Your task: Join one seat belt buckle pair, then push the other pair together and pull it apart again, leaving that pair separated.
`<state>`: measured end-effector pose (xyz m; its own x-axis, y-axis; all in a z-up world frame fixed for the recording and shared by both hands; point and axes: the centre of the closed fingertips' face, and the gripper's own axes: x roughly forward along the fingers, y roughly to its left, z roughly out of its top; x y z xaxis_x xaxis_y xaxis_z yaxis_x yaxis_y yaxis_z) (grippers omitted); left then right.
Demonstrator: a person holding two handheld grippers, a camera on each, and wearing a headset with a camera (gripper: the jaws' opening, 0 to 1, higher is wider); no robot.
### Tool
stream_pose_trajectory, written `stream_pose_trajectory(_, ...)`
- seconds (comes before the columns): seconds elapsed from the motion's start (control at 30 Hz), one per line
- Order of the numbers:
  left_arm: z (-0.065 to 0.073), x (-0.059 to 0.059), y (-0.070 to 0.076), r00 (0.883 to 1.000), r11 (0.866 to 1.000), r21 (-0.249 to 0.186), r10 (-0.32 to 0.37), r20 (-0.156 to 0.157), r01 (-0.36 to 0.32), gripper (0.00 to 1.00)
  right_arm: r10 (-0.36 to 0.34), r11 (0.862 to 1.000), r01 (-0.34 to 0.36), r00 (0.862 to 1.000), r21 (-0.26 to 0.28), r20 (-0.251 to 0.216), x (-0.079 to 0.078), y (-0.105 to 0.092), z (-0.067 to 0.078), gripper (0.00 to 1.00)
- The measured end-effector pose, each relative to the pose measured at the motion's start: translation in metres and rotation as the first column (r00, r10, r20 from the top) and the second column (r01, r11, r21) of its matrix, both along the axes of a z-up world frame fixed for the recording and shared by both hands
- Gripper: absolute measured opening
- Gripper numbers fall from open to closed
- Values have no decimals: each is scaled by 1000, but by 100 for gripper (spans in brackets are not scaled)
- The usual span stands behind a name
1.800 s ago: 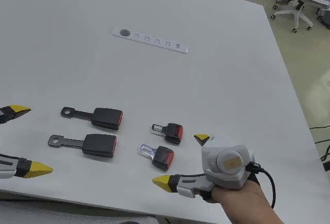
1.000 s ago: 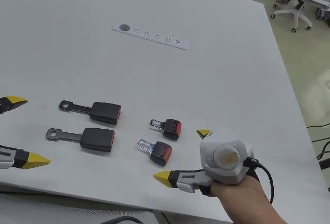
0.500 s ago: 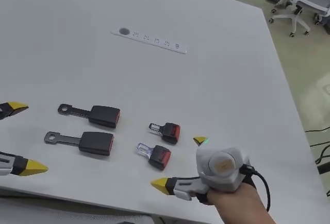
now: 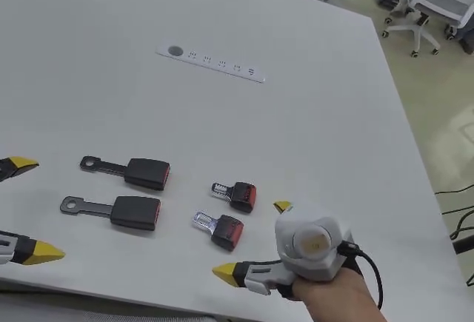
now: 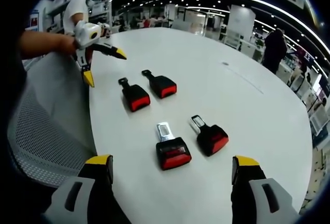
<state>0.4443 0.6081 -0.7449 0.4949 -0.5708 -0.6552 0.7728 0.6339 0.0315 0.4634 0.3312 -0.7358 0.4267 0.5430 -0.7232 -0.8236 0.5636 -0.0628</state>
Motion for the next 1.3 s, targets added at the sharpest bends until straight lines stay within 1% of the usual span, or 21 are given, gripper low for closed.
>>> stream_pose_trajectory(0.1, 1, -1, -2, 1000, 1000, -4, 2, -2, -2, 99, 3, 1000, -3, 1000, -1, -1, -1, 1, 0, 96)
stream_pose_trajectory(0.27, 1, -1, -2, 1000, 1000, 1, 1, -1, -1, 99, 3, 1000, -3, 1000, -3, 2, 0, 0, -1, 96)
stream_pose_trajectory(0.3, 1, 0, -1, 1000, 1000, 9, 2, 2, -2, 99, 1, 1000, -1, 1000, -4, 1, 0, 0, -1, 96)
stream_pose_trajectory(0.43, 4, 3, 1, 1000, 1000, 7, 16, 16, -16, 98, -1, 1000, 1, 1000, -2, -3, -2, 1, -2, 96)
stream_pose_trajectory(0.5, 5, 3, 1, 1000, 1000, 3, 23, 8, -23, 97, 0, 1000, 0, 1000, 0, -3, -2, 1, -2, 95)
stream_pose_trajectory(0.53, 3, 2, 2, 1000, 1000, 9, 24, 1, -24, 97, 2, 1000, -2, 1000, 1, -7, -3, 1, -3, 95)
stream_pose_trajectory(0.6, 0, 2, 3, 1000, 1000, 16, 18, -2, -17, 97, 1, 1000, -1, 1000, -2, -13, -3, 2, -3, 94)
stream_pose_trajectory(0.7, -3, 1, 4, 1000, 1000, 17, 9, -10, -9, 97, 2, 1000, -2, 1000, 4, 0, -1, 3, -1, 94)
stream_pose_trajectory(0.83, -2, 0, 2, 1000, 1000, 18, 6, -11, -5, 95, -2, 1000, 2, 1000, 10, 11, 1, 4, 0, 93)
stream_pose_trajectory(0.87, -3, 0, 3, 1000, 1000, 25, 5, -14, -4, 94, 1, 1000, -1, 1000, 11, 16, 2, 5, 0, 92)
stream_pose_trajectory(0.9, -5, -2, 3, 1000, 999, 41, 0, -29, 1, 91, 8, 1000, -8, 1000, 10, 22, 2, 6, -1, 92)
stream_pose_trajectory(0.93, -6, -4, 3, 999, 999, 46, -4, -38, 6, 88, 13, 1000, -14, 1000, 7, 19, 0, 7, -1, 91)
stream_pose_trajectory(0.97, -7, -5, 2, 999, 998, 56, -8, -43, 11, 87, 25, 1000, -25, 1000, 1, 5, -2, 7, -2, 86)
stream_pose_trajectory(1.0, -7, -6, 1, 999, 998, 62, -13, -40, 16, 87, 27, 1000, -27, 1000, 0, 4, -2, 7, -3, 84)
stream_pose_trajectory(1.07, -4, -5, 0, 999, 998, 65, -16, -29, 17, 86, 31, 1000, -31, 999, -2, 11, -1, 7, -3, 85)
stream_pose_trajectory(1.1, -2, -4, -2, 1000, 997, 70, -11, -23, 13, 85, 34, 999, -34, 999, -5, 11, 0, 7, -4, 85)
stream_pose_trajectory(1.13, -2, -3, -2, 1000, 997, 79, -11, -20, 13, 84, 35, 999, -35, 999, -6, 11, 0, 7, -5, 85)
stream_pose_trajectory(1.23, -5, -4, -6, 999, 992, 113, -45, -24, 47, 80, 34, 999, -34, 999, -1, 12, 3, 7, -5, 83)
stream_pose_trajectory(1.3, -6, -5, -11, 998, 992, 114, -57, -40, 61, 75, 40, 999, -40, 999, -1, 8, 4, 9, -7, 81)
